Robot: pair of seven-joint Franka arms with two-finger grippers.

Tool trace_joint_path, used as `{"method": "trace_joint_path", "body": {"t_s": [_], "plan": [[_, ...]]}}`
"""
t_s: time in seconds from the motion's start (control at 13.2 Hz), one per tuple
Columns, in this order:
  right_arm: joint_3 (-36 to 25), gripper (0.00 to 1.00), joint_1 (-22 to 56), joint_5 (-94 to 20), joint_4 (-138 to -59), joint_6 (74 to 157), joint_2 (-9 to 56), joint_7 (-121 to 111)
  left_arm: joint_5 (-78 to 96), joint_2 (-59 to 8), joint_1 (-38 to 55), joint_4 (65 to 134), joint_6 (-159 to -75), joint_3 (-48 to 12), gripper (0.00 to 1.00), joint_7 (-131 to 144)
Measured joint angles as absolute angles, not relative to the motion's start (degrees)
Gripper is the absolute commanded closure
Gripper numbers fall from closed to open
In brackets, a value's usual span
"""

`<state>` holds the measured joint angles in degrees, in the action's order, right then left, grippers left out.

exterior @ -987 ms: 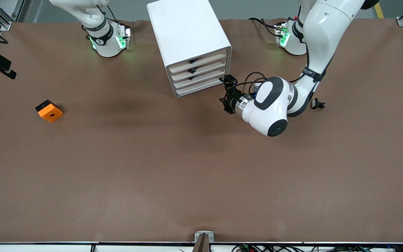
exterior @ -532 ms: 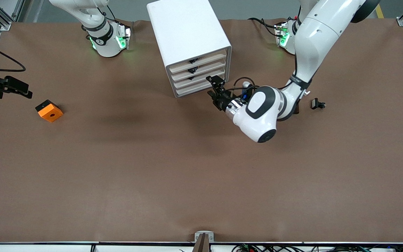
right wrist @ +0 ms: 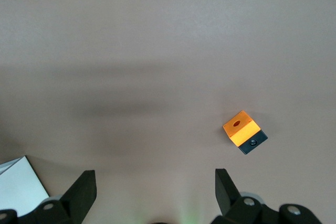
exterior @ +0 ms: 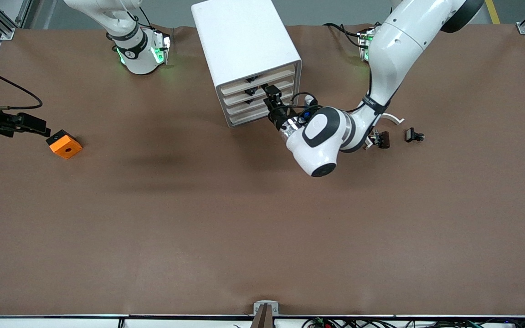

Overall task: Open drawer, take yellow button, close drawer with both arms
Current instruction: 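Pull the drawer open with the left gripper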

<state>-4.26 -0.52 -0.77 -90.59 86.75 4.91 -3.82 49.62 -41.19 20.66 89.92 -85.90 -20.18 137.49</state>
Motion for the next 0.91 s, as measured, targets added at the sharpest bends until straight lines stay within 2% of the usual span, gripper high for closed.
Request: {"method": "trace_joint_path", "body": {"t_s": [0.23, 0.3, 0.38, 0.53, 0.91], "plan": [[-4.29, 0.00, -0.55, -0.77, -90.58, 86.62, 4.97, -3.79, 49.63, -42.20, 22.42, 89.92, -85.44, -20.18, 0.57, 139.36], [-4.31, 0.00, -0.57, -0.77, -90.58, 86.50, 4.98, -3.78, 49.63, -42.42, 22.67, 89.92, -85.27, -20.18, 0.66, 139.51], [-4.33, 0.00, -0.60, -0.78, -90.59, 86.41, 5.00, -3.76, 49.63, -42.55, 22.85, 89.92, -85.08, -20.18, 0.81, 139.68], [-4.35, 0.00, -0.63, -0.80, -90.59, 86.33, 5.09, -3.75, 49.86, -42.65, 22.91, 89.89, -84.69, -20.18, 1.00, 140.27], [-4.31, 0.00, -0.60, -0.70, -90.57, 86.33, 5.17, -3.82, 50.37, -42.65, 22.65, 89.39, -83.90, -20.01, 1.00, 141.63]]}}
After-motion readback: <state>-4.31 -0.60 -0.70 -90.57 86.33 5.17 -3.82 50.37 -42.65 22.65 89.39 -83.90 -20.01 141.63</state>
